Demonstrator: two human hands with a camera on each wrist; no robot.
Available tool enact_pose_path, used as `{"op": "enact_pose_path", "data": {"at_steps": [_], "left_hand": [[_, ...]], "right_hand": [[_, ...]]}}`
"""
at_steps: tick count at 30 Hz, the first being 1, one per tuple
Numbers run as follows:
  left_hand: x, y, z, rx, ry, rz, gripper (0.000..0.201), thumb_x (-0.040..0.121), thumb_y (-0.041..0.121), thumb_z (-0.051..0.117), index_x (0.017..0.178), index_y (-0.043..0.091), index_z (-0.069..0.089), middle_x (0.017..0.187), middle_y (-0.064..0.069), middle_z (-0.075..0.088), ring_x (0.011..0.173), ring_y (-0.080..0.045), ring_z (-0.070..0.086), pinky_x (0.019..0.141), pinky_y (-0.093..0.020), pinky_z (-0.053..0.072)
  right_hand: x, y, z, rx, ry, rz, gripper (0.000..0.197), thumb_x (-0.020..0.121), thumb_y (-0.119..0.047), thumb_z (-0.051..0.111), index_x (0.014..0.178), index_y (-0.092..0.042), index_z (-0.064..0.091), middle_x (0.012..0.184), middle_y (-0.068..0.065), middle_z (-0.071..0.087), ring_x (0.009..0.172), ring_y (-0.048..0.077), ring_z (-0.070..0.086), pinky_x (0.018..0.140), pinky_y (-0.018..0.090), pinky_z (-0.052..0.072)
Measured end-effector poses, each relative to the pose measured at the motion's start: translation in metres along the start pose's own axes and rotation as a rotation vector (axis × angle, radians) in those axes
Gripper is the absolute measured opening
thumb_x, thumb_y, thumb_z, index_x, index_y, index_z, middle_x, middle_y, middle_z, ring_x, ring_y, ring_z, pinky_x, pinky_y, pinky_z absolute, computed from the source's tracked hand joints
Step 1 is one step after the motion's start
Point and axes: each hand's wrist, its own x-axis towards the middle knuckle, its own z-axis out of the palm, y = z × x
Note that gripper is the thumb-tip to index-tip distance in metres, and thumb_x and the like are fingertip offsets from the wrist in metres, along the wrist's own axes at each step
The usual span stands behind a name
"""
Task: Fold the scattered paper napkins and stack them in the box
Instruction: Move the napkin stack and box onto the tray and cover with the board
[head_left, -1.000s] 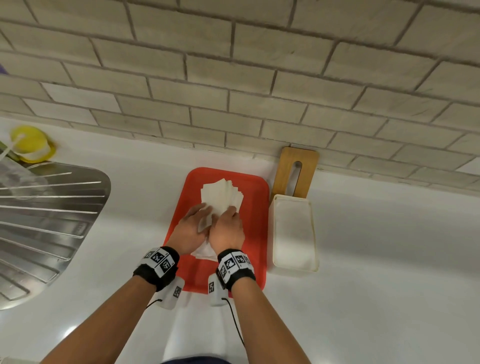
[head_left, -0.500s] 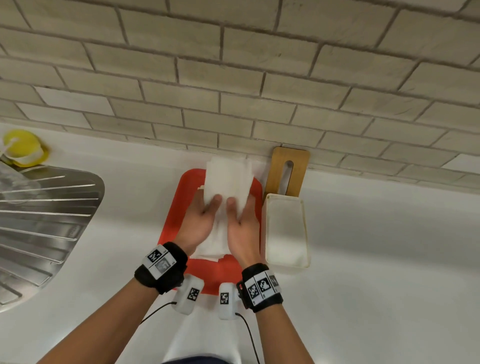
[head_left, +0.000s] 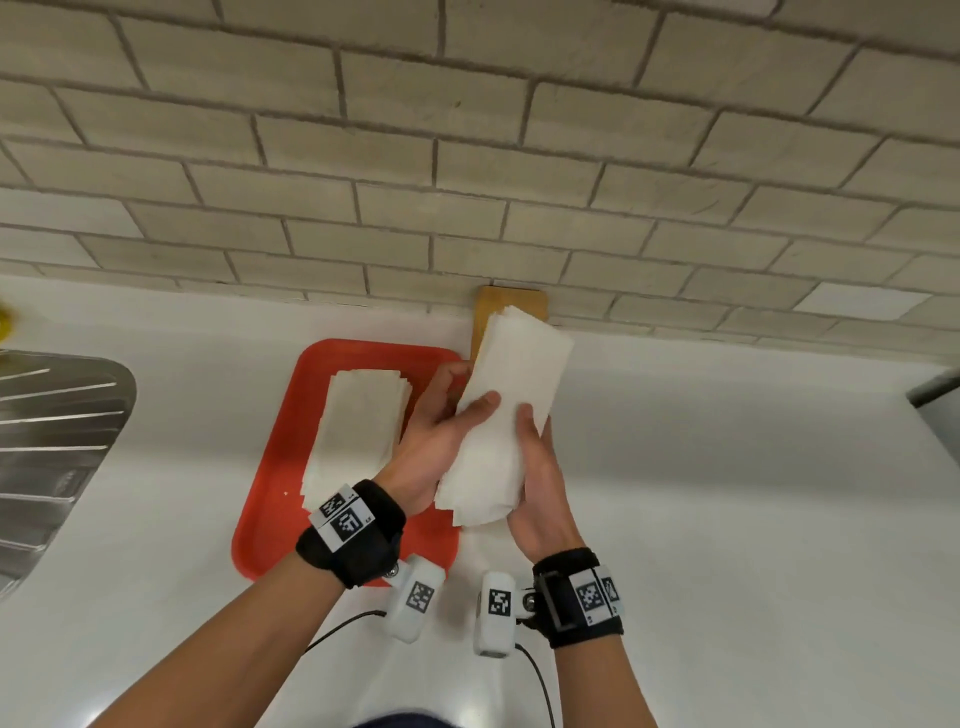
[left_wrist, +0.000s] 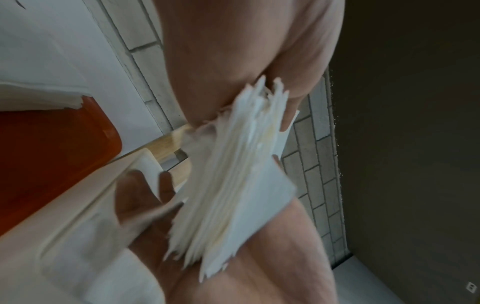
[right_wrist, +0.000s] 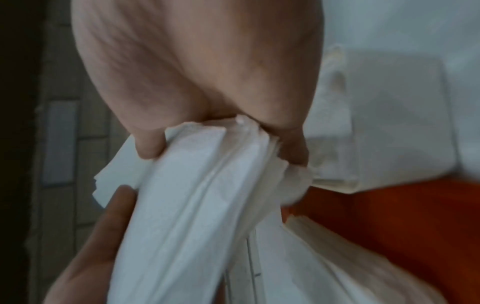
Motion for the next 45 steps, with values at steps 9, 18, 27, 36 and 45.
{"op": "enact_pose_path", "data": {"at_steps": [9,18,27,36,45], "left_hand": [[0.008,-0.014,0.023,-0.018,0.097,-0.06,0.029,0.103,0.03,0.07,0.125,0.014,0.06,0.124,-0.004,0.077,0.114,-0.024,0.075,0.095,-0.044,0.062],[0.042,-0.061,0.031,0.373,0.248,-0.202,0.029,0.112,0.027,0.047,0.137,0.014,0.04,0.125,0.0,0.061,0.122,-0.025,0.062,0.111,-0.05,0.05],[0.041,-0.043,0.017,0.121,0.215,-0.222,0.034,0.107,0.04,0.063,0.132,0.019,0.07,0.119,0.001,0.08,0.111,-0.019,0.077,0.1,-0.042,0.059],[0.043,-0.067,0.022,0.312,0.332,-0.101,0.03,0.104,0.042,0.068,0.101,0.014,0.078,0.093,-0.003,0.082,0.089,-0.023,0.079,0.077,-0.037,0.063],[0.051,-0.094,0.029,0.66,0.344,-0.038,0.045,0.11,0.011,0.047,0.153,0.012,0.033,0.118,-0.009,0.067,0.105,-0.03,0.068,0.087,-0.035,0.049]], "right_hand": [[0.008,-0.029,-0.033,-0.283,-0.018,-0.03,0.041,0.112,-0.043,0.053,0.15,-0.027,0.053,0.142,0.0,0.071,0.13,0.022,0.069,0.107,0.045,0.057],[0.042,0.017,-0.048,-0.965,0.116,-0.043,0.057,0.102,-0.008,0.048,0.154,-0.016,0.027,0.137,0.023,0.064,0.12,0.039,0.067,0.101,0.044,0.056],[0.038,-0.003,-0.054,-0.561,0.05,-0.046,0.05,0.099,0.003,0.048,0.132,-0.03,0.029,0.113,0.0,0.07,0.095,0.009,0.071,0.087,0.035,0.058],[0.061,0.001,-0.059,-0.632,0.285,-0.012,0.027,0.103,-0.052,0.062,0.113,-0.027,0.058,0.104,-0.002,0.074,0.097,0.021,0.074,0.08,0.035,0.06],[0.062,0.018,-0.061,-0.999,0.269,-0.217,0.035,0.109,-0.009,0.04,0.139,-0.027,0.038,0.112,0.011,0.068,0.1,0.029,0.069,0.084,0.035,0.054]]}}
